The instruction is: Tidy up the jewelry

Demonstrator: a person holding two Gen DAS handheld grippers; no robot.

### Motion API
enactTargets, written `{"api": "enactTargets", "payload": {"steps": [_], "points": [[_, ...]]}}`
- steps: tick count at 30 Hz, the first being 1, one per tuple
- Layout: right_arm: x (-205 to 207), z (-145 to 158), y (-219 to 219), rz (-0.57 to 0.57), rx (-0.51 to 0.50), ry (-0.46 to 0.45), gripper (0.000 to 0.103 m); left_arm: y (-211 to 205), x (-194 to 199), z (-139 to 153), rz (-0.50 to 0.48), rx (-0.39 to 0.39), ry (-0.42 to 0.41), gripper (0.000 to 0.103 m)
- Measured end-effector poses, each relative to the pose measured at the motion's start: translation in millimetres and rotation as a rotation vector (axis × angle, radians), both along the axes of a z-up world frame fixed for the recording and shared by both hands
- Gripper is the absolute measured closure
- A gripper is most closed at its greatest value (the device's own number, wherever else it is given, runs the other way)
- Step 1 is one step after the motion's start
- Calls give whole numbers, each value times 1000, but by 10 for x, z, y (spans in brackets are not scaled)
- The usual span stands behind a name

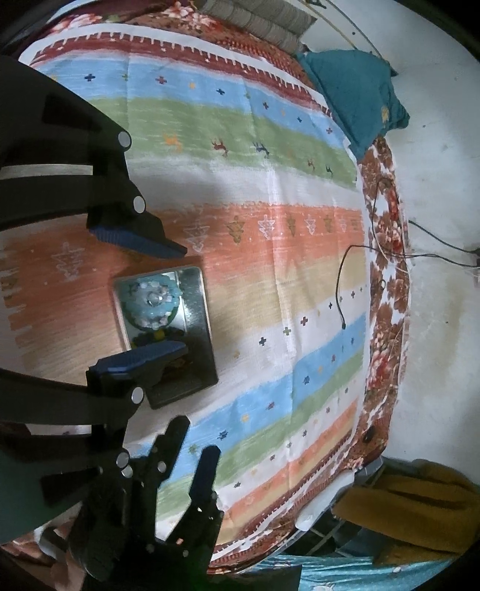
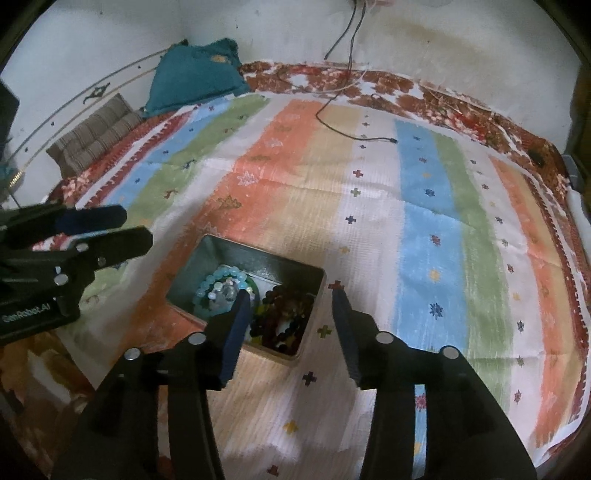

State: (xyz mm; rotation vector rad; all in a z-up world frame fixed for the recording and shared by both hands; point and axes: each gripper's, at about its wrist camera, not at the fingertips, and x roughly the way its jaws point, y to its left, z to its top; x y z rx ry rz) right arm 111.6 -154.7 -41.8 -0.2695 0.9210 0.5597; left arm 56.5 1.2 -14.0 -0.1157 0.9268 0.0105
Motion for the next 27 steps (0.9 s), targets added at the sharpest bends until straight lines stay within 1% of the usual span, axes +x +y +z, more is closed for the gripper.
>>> {"api": "enactTargets", "payload": {"steps": [1, 3, 5, 8, 9, 11, 12, 15, 18, 20, 23, 27], "points": [[-18, 6, -25, -4, 9, 3, 52, 2, -40, 2, 4, -3, -5, 55], [-48, 14, -40, -3, 17, 3, 50, 20, -114, 22, 6, -17, -19, 48], [-100, 36, -64, 2, 26, -5, 47, 43, -174, 36, 10, -33, -31, 44], [-170, 65, -106, 0, 36, -22, 42, 59, -286, 42, 14, -37, -45, 39], [-187, 74, -117, 2, 41, -23, 41, 62, -304, 41, 15, -36, -49, 35], [-216, 87, -143, 3, 50, -28, 34, 70, -349, 46, 17, -40, -58, 30], [-229, 96, -153, 2, 53, -32, 33, 81, -370, 51, 20, -44, -62, 26], [-261, 108, -189, -2, 54, -41, 28, 107, -398, 53, 30, -53, -66, 20], [-286, 119, -203, -1, 59, -46, 25, 83, -411, 52, 26, -37, -67, 14], [-297, 126, -219, -4, 61, -51, 21, 60, -426, 54, 21, -25, -71, 10], [-306, 132, -251, -11, 67, -52, 19, 41, -445, 51, 20, -7, -75, 8], [-317, 148, -268, -15, 73, -58, 18, 40, -474, 57, 16, -4, -83, 7]]}}
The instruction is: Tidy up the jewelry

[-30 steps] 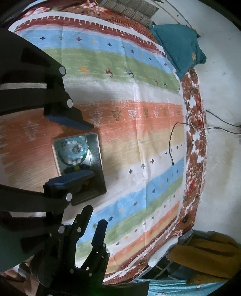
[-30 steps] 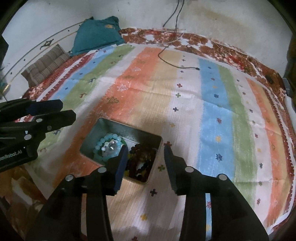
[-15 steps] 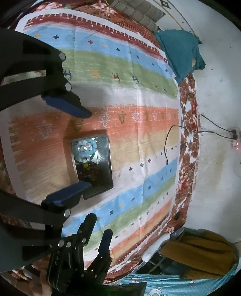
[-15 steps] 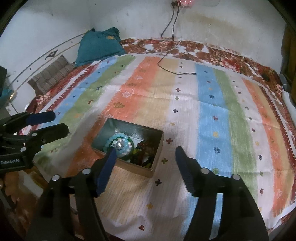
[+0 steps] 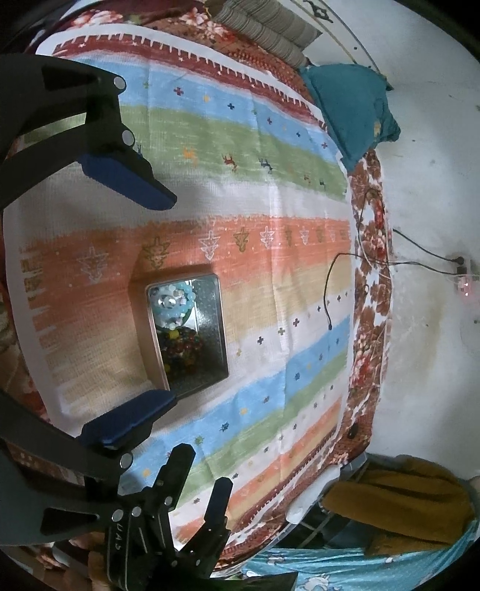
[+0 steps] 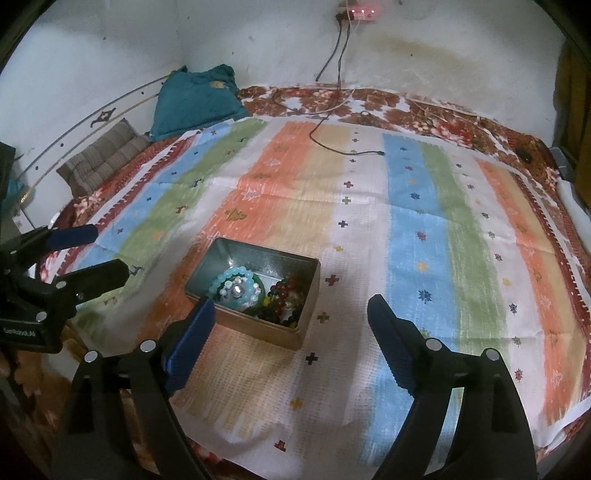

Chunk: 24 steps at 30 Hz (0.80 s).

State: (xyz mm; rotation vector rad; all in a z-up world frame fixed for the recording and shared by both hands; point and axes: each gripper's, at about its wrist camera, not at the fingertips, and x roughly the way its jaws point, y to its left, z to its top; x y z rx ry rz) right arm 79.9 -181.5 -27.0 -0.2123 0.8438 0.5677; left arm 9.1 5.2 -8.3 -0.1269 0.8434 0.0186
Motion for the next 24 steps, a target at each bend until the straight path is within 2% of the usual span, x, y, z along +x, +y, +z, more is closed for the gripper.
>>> {"api": "enactTargets", "payload": {"steps": [13, 24], "points": [[-32, 148, -100, -22, 54, -44, 12, -10, -47, 20, -7, 27, -12, 6], [-56, 235, -147, -27, 32, -60, 9, -86, -70, 49, -10, 83, -40, 6]]}}
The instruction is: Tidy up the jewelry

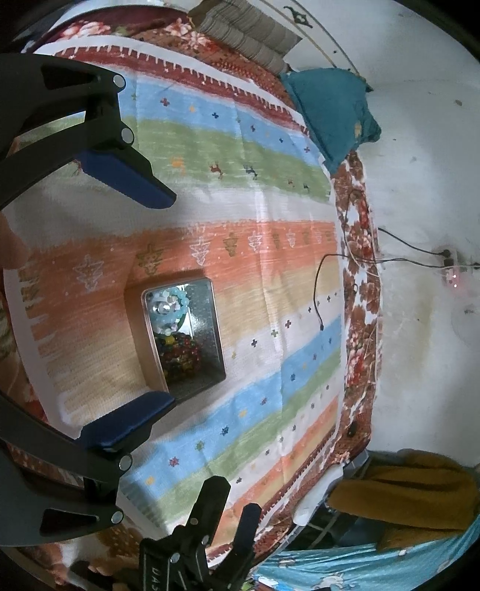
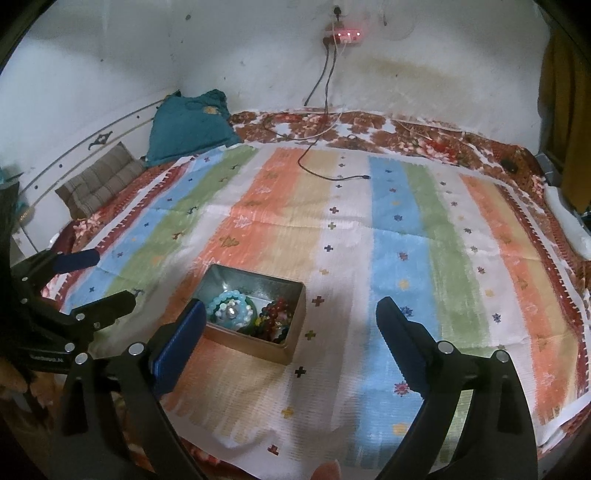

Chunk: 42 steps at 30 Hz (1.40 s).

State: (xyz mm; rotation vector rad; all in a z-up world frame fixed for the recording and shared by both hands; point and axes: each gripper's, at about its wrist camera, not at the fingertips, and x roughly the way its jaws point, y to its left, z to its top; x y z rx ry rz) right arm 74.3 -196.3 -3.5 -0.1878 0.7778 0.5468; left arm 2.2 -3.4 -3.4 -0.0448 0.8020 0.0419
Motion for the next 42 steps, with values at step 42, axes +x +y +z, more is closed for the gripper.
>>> {"api": "enactTargets", "payload": {"steps": [42], "points": [[-228, 17, -63, 34, 27, -58, 6, -95, -68, 49, -35, 12, -55, 6]]}}
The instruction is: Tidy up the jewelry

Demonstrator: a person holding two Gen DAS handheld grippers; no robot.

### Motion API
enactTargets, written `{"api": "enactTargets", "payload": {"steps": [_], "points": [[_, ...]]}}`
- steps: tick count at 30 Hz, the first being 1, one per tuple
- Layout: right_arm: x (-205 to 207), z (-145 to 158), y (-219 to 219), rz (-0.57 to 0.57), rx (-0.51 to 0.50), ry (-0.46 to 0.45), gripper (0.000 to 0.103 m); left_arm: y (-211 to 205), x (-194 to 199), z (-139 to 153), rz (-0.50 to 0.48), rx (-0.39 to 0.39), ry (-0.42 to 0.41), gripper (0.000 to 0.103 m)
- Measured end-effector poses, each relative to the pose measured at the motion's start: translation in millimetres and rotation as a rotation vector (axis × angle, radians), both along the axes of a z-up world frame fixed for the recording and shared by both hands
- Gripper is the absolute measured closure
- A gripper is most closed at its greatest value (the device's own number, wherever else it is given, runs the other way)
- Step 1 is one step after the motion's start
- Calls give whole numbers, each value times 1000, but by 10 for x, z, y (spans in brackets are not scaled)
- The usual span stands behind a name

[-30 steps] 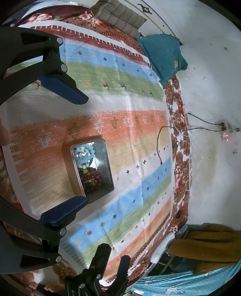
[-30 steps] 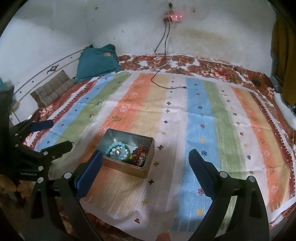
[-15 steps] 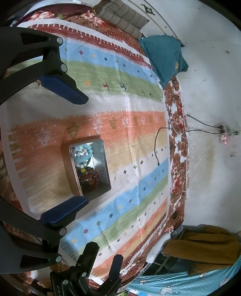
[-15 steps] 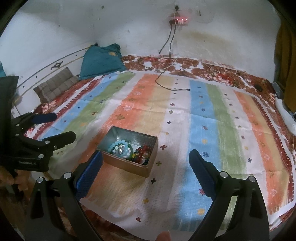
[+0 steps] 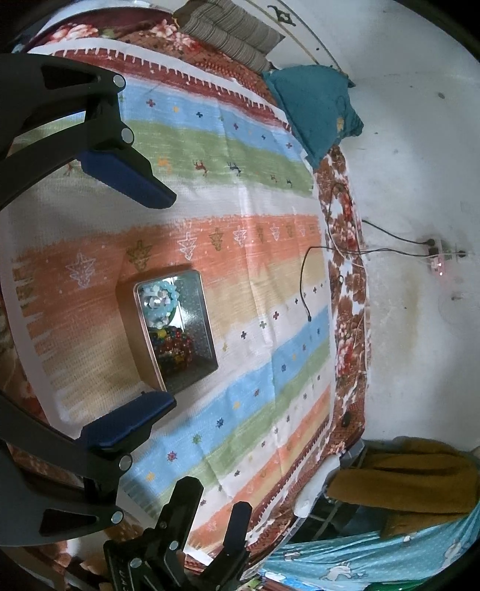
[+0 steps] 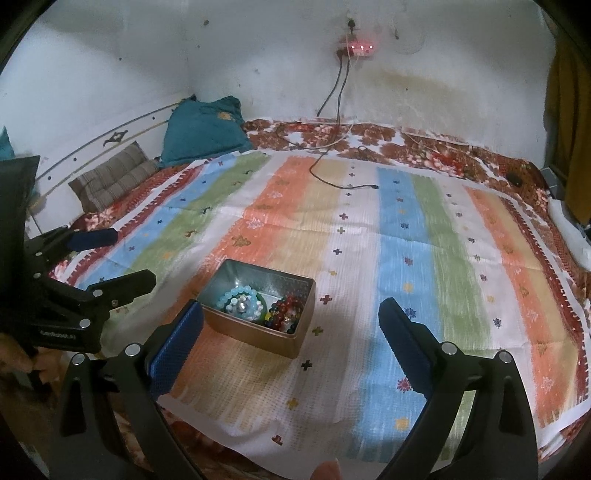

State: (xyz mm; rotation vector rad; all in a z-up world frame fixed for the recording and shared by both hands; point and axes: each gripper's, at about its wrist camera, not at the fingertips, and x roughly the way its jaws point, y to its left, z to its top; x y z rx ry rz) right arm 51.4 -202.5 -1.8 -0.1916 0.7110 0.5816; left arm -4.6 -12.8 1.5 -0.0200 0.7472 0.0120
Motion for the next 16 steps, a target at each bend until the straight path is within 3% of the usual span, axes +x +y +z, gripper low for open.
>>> {"api": "enactTargets", "payload": {"steps": [16], "points": [[-47, 72, -6, 17, 24, -24, 6, -19, -17, 47, 11, -16, -18, 6]]}}
